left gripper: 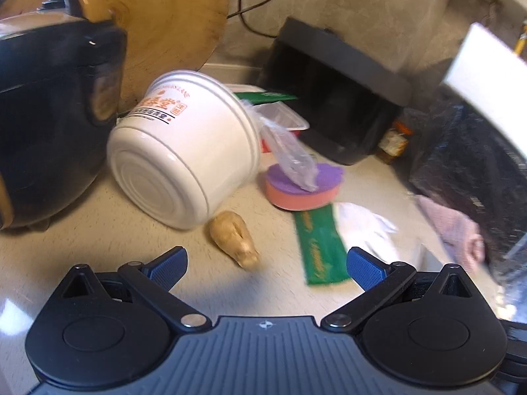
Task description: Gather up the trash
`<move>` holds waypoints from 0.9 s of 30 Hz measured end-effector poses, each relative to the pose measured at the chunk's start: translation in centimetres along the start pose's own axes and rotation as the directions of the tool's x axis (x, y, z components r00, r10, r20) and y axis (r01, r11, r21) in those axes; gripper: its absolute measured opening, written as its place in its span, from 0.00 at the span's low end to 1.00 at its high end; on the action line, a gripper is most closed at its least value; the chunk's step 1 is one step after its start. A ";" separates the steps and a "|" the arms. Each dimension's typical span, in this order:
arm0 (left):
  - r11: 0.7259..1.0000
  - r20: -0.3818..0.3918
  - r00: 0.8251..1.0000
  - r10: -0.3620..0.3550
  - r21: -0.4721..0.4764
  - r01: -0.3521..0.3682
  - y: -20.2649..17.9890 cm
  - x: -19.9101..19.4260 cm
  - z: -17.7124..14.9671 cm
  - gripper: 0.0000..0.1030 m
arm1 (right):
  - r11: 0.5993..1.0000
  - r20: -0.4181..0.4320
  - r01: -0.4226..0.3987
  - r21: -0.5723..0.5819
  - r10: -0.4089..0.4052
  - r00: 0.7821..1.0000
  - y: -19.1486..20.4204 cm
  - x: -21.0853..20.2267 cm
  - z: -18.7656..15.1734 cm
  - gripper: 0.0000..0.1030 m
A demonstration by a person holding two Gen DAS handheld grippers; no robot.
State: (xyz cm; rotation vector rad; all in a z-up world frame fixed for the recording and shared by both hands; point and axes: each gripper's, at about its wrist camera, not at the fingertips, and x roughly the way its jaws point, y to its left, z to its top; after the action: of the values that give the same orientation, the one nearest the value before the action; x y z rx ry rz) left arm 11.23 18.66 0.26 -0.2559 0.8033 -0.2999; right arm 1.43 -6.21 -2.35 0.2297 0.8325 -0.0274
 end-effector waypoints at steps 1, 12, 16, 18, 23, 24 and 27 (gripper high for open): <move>1.000 -0.002 1.000 0.019 0.004 -0.019 -0.2 0.8 0.2 1.00 | 1.000 0.010 -0.006 0.006 0.005 1.000 -0.5 0.1 0.2 0.29; 0.987 -0.054 0.987 0.149 0.065 -0.146 -0.9 5.5 0.5 1.00 | 0.998 0.019 -0.027 0.055 0.026 0.999 -3.6 2.8 1.8 0.29; 0.984 -0.063 0.985 0.163 0.090 -0.157 -0.8 5.9 0.3 1.00 | 0.998 0.018 -0.044 0.054 0.043 0.999 -3.7 3.5 2.1 0.29; 0.986 -0.072 0.987 0.145 0.099 -0.137 -0.8 6.1 0.2 0.99 | 0.997 0.016 -0.052 0.049 0.051 0.999 -3.5 3.7 2.2 0.29; 0.985 -0.059 0.988 0.140 0.111 -0.133 -0.5 6.1 -0.2 0.95 | 0.997 0.018 -0.066 0.043 0.065 0.998 -3.5 4.2 2.3 0.29; 0.985 -0.052 0.989 0.141 0.111 -0.135 -0.4 6.0 -0.2 0.93 | 0.997 0.018 -0.068 0.042 0.068 0.998 -3.4 4.3 2.4 0.29; 0.979 -0.042 0.984 0.170 0.119 -0.164 -0.4 6.0 -0.4 0.85 | 0.996 0.013 -0.075 0.041 0.074 0.997 -3.4 4.9 2.6 0.29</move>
State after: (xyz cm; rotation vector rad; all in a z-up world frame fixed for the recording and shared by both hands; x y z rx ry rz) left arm 14.83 16.11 -3.83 -0.0714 0.8506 -0.1941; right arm 6.25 -9.77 -4.93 0.2989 0.8115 0.0242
